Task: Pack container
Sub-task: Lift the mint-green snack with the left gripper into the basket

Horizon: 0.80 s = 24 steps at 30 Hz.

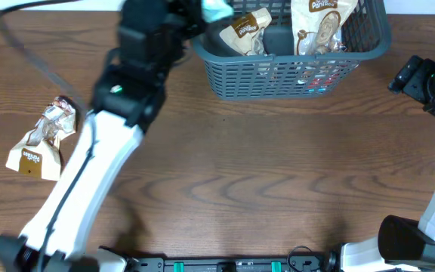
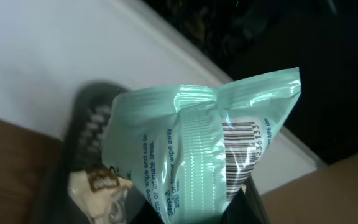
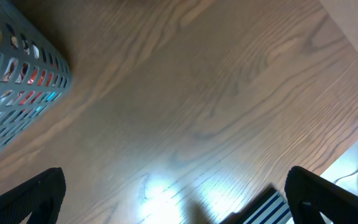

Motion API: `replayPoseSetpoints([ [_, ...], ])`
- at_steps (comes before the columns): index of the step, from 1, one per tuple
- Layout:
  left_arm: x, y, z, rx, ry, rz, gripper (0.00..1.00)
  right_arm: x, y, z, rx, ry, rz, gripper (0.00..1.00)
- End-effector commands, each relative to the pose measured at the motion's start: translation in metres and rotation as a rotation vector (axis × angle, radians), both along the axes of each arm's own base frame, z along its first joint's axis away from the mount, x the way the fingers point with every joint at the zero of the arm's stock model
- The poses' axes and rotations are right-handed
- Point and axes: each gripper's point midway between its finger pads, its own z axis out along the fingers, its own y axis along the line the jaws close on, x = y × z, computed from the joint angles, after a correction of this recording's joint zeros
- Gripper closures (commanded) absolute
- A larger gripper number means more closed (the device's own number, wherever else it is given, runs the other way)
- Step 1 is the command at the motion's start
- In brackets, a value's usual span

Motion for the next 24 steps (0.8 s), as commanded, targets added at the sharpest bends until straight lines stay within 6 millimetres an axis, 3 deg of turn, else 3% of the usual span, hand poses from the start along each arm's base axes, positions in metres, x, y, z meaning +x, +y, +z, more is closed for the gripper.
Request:
replayPoseSetpoints([
  [1, 0.011, -0.027, -0.026, -0.044, 0.052, -0.02, 0.94, -0.001, -0.004, 0.0, -0.012, 0.003, -0.021, 0.01],
  [10, 0.016, -0.072, -0.086, 0.01, 0.159, -0.082, 0.95, -0.001, -0.004, 0.0, -0.012, 0.003, -0.02, 0.01],
  [18, 0.016, -0.071, -0.115, 0.065, 0.232, -0.06, 0.93, -0.001, -0.004, 0.0, -0.012, 0.002, -0.02, 0.01],
  [20, 0.016, -0.071, -0.116, 0.08, 0.229, -0.064, 0.83, -0.001, -0.004, 0.0, -0.012, 0.003, -0.02, 0.01],
  [22, 0.016, -0.07, -0.116, 0.082, 0.227, -0.061, 0.64, -0.001, -0.004, 0.0, -0.012, 0.003, -0.02, 0.01],
  [24, 0.017, -0.069, -0.116, 0.091, 0.223, -0.053, 0.55, -0.001, -0.004, 0.0, -0.012, 0.003, -0.02, 0.01],
])
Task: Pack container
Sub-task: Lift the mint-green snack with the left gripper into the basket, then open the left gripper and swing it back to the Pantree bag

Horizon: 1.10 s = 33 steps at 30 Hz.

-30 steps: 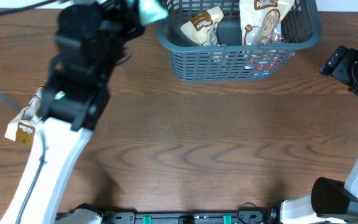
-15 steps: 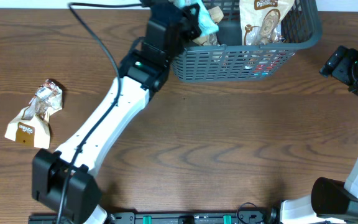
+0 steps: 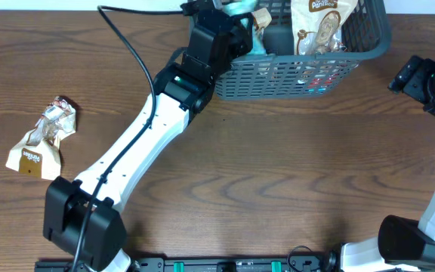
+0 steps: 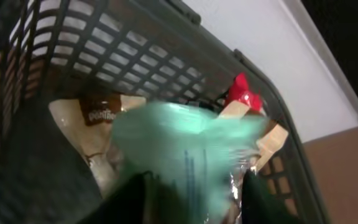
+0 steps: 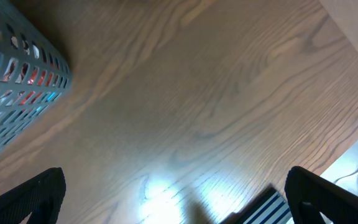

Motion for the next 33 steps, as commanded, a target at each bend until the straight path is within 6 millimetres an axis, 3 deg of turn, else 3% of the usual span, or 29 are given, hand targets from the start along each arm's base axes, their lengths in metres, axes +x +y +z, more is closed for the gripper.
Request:
replayPoseSetpoints([
  [1, 0.004, 0.005, -0.015, 0.051, 0.016, 0.024, 0.51, -0.001, -0.004, 0.0, -0.012, 0.003, -0.021, 0.01],
  [5, 0.005, 0.007, -0.015, 0.054, 0.015, 0.027, 0.44, -0.001, -0.004, 0.0, -0.012, 0.002, -0.021, 0.01],
  [11, 0.006, 0.01, -0.012, 0.068, 0.002, 0.026, 0.44, -0.001, -0.004, 0.0, -0.012, 0.002, -0.021, 0.01],
  [14, 0.005, 0.018, 0.002, 0.072, -0.028, 0.03, 0.44, -0.001, -0.004, 0.0, -0.012, 0.003, -0.021, 0.01],
  [17, 0.0, 0.032, 0.029, 0.092, -0.091, 0.033, 0.43, 0.0, -0.004, 0.0, -0.013, 0.001, -0.021, 0.01],
  [24, -0.029, 0.104, 0.104, 0.094, -0.195, 0.157, 0.42, 0.0, -0.004, 0.001, -0.013, 0.001, -0.021, 0.01],
  [27, -0.047, 0.136, 0.126, 0.101, -0.213, 0.204, 0.42, 0.0, -0.004, 0.001, -0.013, 0.0, -0.021, 0.01],
  [33, -0.102, 0.203, 0.138, 0.197, -0.157, 0.286, 0.42, 0.0, -0.004, 0.001, -0.013, 0.001, -0.021, 0.01],
])
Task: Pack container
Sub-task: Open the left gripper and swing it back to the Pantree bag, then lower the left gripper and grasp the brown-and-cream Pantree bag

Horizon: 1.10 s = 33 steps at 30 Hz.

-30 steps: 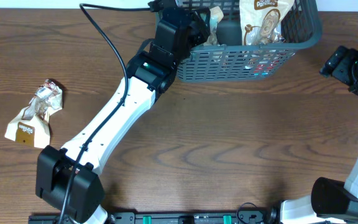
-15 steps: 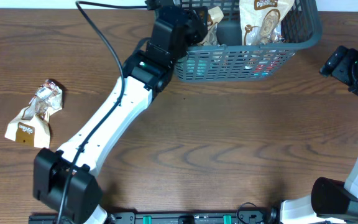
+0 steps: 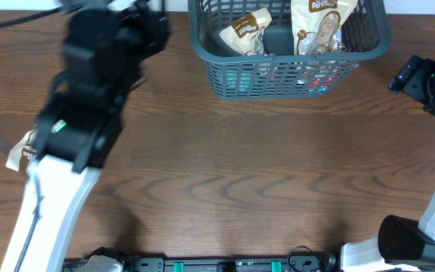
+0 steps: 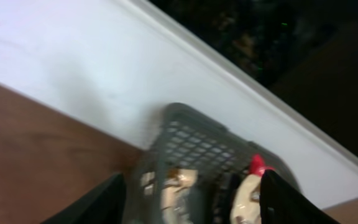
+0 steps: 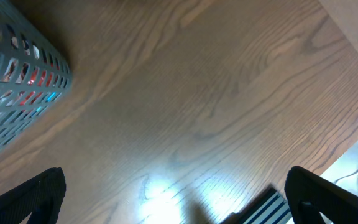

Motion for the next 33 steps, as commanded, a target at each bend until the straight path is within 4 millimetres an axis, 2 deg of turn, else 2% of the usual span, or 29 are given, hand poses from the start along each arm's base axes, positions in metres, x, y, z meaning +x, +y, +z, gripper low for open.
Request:
replayPoseSetpoints([
  [1, -0.024, 0.03, 0.002, 0.057, 0.025, 0.051, 0.42, -0.001, -0.004, 0.001, -0.013, 0.001, -0.021, 0.01],
  [4, -0.054, 0.052, -0.008, 0.079, 0.097, 0.094, 0.19, -0.001, -0.004, 0.001, -0.013, 0.001, -0.021, 0.01],
  [10, -0.093, 0.119, -0.028, 0.177, 0.219, 0.373, 0.16, -0.001, -0.004, 0.001, -0.013, 0.001, -0.02, 0.01],
  [14, -0.105, 0.159, -0.047, 0.037, 0.287, 0.624, 0.04, -0.001, -0.004, 0.001, -0.013, 0.001, -0.021, 0.01],
  [15, -0.105, 0.166, -0.051, 0.0, 0.299, 0.666, 0.0, -0.001, -0.004, 0.001, -0.013, 0.001, -0.02, 0.01],
  [20, -0.101, 0.205, -0.081, -0.221, 0.353, 0.909, 0.01, -0.001, -0.004, 0.001, -0.013, 0.001, -0.021, 0.01],
  [23, -0.091, 0.225, -0.102, -0.349, 0.391, 1.002, 0.01, -0.001, -0.004, 0.001, -0.013, 0.001, -0.021, 0.01],
  [26, -0.077, 0.238, -0.133, -0.482, 0.476, 1.044, 0.01, -0.001, -0.004, 0.001, -0.013, 0.001, -0.02, 0.01],
  [33, -0.046, 0.249, -0.214, -0.768, 0.712, 1.084, 0.01, -0.001, -0.004, 0.001, -0.013, 0.001, -0.02, 0.01],
])
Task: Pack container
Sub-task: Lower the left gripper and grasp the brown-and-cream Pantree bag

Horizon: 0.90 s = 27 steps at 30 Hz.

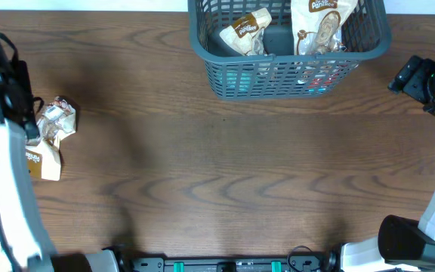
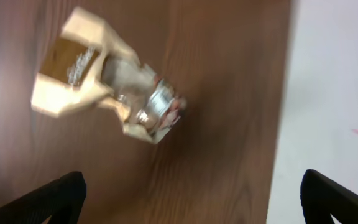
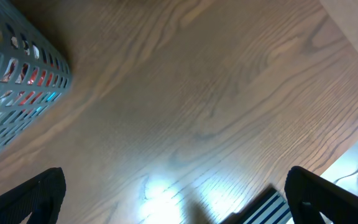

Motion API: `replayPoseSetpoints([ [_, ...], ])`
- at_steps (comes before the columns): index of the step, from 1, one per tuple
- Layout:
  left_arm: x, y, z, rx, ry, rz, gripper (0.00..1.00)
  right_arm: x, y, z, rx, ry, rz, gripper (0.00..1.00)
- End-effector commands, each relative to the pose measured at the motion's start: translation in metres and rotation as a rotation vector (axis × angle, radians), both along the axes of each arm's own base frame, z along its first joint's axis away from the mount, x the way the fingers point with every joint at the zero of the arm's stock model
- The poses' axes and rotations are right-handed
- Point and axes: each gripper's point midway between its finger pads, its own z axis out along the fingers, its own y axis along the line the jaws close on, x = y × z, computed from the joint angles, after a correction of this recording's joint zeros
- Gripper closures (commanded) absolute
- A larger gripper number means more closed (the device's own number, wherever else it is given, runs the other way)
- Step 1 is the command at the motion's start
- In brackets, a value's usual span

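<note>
The grey mesh basket (image 1: 289, 45) stands at the table's far edge with tan snack packets (image 1: 245, 30) in it. A teal packet (image 1: 240, 79) shows through its front wall. A crumpled tan and silver snack bag (image 1: 46, 137) (image 2: 104, 84) lies on the table at the far left. My left gripper (image 2: 191, 208) hangs open just above the table beside that bag, with nothing between its fingers (image 2: 61, 199). At the right edge my right gripper (image 3: 179, 205) stands open and empty over bare wood, near the basket's corner (image 3: 14, 81).
The wooden table (image 1: 225, 174) ends at the left just beyond the bag, where a white floor (image 2: 334, 93) shows. The right arm's base (image 1: 410, 242) sits at the front right corner.
My left arm has moved from the upper left of the table, where it faced the basket, to the far left edge over the crumpled snack bag. Its gripper is still open. The right arm is unchanged.
My left gripper first held a teal packet up near the basket's left side, then held it inside the basket. Then it was empty and away to the left, with the teal packet lying in the basket. Now it hovers open by the crumpled bag.
</note>
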Motion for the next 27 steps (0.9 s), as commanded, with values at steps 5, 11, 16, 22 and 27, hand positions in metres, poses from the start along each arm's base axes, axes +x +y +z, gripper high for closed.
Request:
replayPoseSetpoints([
  [5, 0.022, -0.003, -0.07, -0.286, 0.046, 0.212, 0.01, -0.001, -0.004, 0.001, -0.013, 0.0, -0.021, 0.01],
  [11, 0.035, 0.005, -0.107, -0.309, 0.104, 0.24, 0.01, -0.001, -0.004, 0.001, -0.013, 0.0, -0.021, 0.01],
  [16, 0.028, 0.02, -0.128, -0.299, 0.161, 0.286, 0.01, -0.001, -0.004, 0.001, -0.013, 0.0, -0.021, 0.01],
  [22, 0.016, 0.039, -0.146, -0.305, 0.21, 0.341, 0.01, -0.001, -0.004, 0.001, -0.013, 0.0, -0.021, 0.01],
  [27, 0.011, 0.041, -0.162, -0.31, 0.27, 0.314, 0.01, -0.001, -0.004, 0.001, -0.013, 0.0, -0.021, 0.01],
])
